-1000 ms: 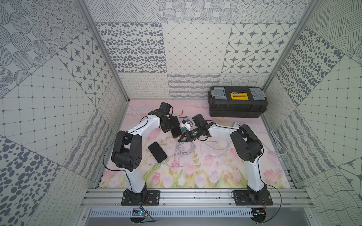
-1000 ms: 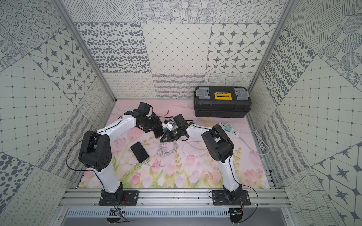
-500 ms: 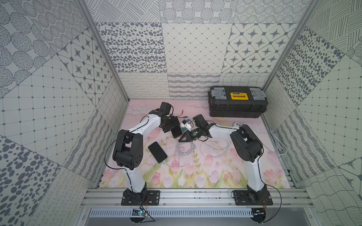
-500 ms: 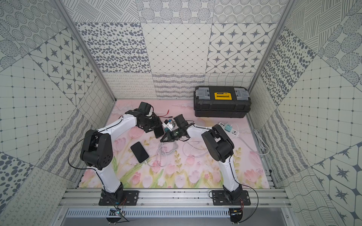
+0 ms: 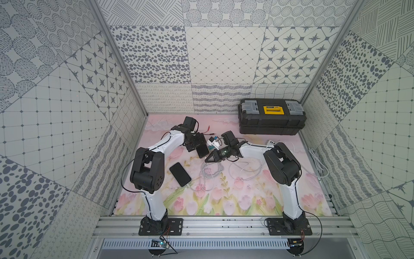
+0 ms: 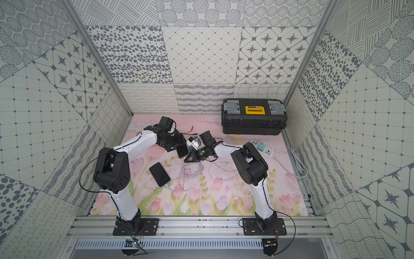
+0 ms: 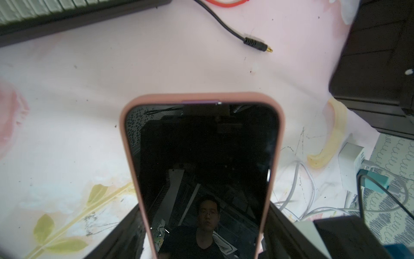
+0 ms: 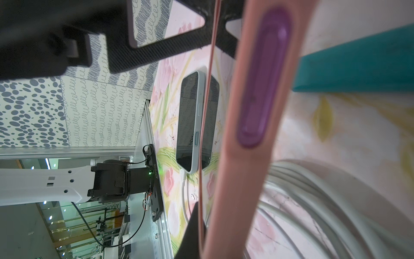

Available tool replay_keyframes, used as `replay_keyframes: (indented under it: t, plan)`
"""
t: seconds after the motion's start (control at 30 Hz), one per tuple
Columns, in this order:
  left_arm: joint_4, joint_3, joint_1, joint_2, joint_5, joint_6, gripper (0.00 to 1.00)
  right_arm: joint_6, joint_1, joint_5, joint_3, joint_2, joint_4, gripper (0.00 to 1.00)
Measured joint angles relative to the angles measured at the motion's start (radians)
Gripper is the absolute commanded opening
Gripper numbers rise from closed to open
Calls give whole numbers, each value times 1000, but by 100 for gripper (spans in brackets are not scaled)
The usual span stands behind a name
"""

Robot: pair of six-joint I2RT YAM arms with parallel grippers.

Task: Plug the charging cable into the phone
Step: Insert the charging cable into the phone.

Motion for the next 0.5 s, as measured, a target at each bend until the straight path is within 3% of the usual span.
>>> replay_keyframes:
  t: [0.5]
  plan:
    - [-15,36,0,50,27,12,0,-29,-4,29,0,0,-14,0]
